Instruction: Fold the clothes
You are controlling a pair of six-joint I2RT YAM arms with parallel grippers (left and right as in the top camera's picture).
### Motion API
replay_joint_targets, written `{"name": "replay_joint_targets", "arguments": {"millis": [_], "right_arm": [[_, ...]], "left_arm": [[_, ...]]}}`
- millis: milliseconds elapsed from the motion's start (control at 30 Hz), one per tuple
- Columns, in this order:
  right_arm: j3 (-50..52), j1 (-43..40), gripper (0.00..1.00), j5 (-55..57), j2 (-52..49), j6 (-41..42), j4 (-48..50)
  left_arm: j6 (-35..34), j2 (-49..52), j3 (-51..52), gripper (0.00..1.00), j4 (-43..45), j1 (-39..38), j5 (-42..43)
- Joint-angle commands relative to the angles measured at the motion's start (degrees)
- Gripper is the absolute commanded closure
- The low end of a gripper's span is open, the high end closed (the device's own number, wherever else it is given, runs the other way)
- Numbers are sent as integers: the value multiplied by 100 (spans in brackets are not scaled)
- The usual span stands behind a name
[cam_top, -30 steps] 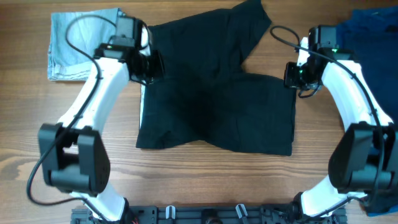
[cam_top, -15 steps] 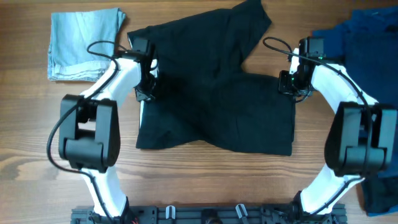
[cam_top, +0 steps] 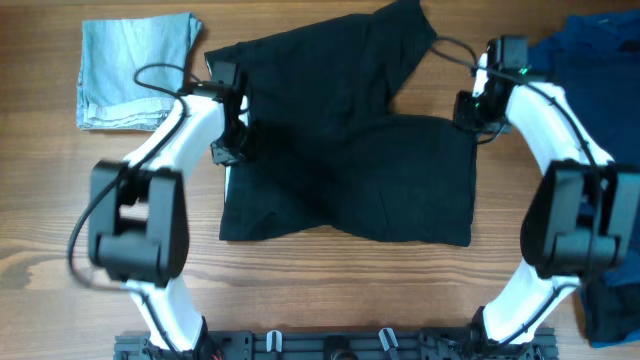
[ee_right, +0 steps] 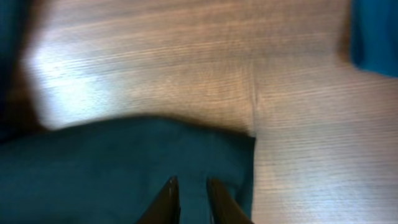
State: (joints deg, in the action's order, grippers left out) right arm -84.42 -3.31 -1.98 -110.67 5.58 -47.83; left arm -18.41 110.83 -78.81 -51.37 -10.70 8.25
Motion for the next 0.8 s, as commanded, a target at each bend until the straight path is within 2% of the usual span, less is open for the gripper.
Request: {"name": "replay_joint_targets", "arguments": {"millis": [0, 33, 100, 200, 300, 433, 600, 767], "right_arm": [[-330, -28, 84, -990, 1034, 57, -1202], [-321, -28, 85, -1132, 1167, 57, -1676], [-306, -26, 96, -1250, 1217, 59, -2376], [79, 24, 96, -1458, 1217, 57, -2544], [986, 83, 96, -1751, 1217, 59, -2516], [2142, 83, 96, -1827, 1217, 413, -1888], [2962, 83, 96, -1690, 1215, 1233, -903], [3661, 83, 96, -1084, 1163, 1884, -98]], "left_arm": [[-9, -953, -120, 78, -348, -98, -79], [-9, -1029, -120, 78, -509, -109, -76], [-9, -1029, -103, 78, -664, -109, -9], [-4, -1014, 55, 77, -669, -109, 149], [-4, -986, 188, 76, -654, -109, 149], [-4, -973, 199, 75, -581, -109, 149], [-4, -973, 199, 75, -461, -109, 149], [-4, -966, 199, 74, -461, -109, 149]]}}
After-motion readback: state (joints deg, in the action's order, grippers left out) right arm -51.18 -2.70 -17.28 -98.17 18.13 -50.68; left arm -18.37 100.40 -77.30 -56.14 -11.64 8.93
